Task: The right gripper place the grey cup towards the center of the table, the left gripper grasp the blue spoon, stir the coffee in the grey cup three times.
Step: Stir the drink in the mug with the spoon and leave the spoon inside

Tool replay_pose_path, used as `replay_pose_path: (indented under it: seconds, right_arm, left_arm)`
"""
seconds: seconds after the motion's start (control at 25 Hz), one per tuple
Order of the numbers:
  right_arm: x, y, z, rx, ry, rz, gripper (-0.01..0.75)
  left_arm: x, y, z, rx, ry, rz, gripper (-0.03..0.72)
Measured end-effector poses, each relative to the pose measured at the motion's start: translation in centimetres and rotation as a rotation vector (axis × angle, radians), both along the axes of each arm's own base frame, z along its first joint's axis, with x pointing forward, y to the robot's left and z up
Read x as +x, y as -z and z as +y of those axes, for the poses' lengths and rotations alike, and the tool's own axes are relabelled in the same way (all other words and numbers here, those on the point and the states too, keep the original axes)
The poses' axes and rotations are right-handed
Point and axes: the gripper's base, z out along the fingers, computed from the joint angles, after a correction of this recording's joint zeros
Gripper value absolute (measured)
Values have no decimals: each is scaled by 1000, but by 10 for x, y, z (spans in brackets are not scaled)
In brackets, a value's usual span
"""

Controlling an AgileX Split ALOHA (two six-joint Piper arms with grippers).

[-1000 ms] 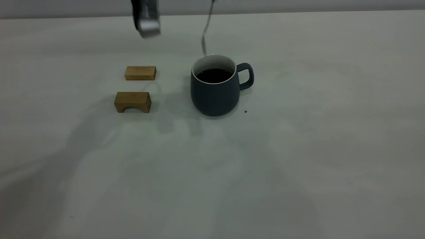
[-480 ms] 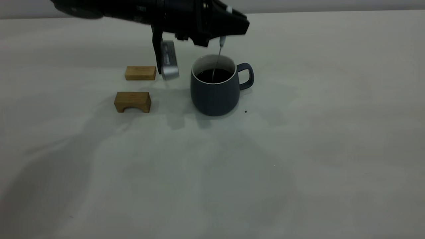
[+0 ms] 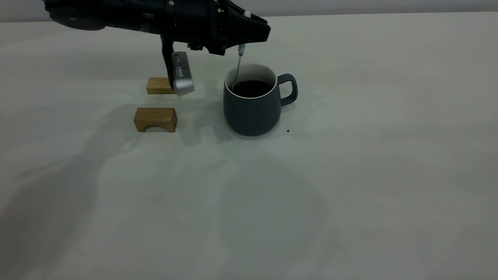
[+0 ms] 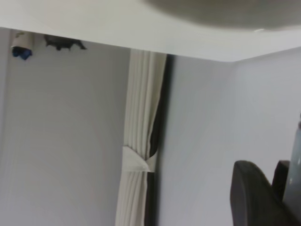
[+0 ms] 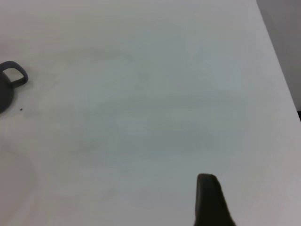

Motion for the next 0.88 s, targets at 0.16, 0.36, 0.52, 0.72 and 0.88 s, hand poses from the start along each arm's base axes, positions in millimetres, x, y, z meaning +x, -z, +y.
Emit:
replay_pose_path:
  seconds: [0.16, 0.36, 0.52, 0.72, 0.88]
  right_arm:
    - [0, 0, 0, 0, 0, 0, 497]
    - [0, 0, 0, 0, 0, 0, 497]
    - [0, 0, 0, 0, 0, 0, 497]
    - [0, 0, 0, 0, 0, 0, 497]
    - [0, 0, 0, 0, 0, 0, 497]
  left_arm:
    - [6, 7, -4, 0, 4, -9, 134]
    - [12, 17, -19, 5, 27, -28, 134]
    - [6, 22, -38, 6, 66, -30, 134]
    - [-3, 22, -50, -20, 122, -24, 134]
    - [-6, 20, -47, -53, 169, -19, 134]
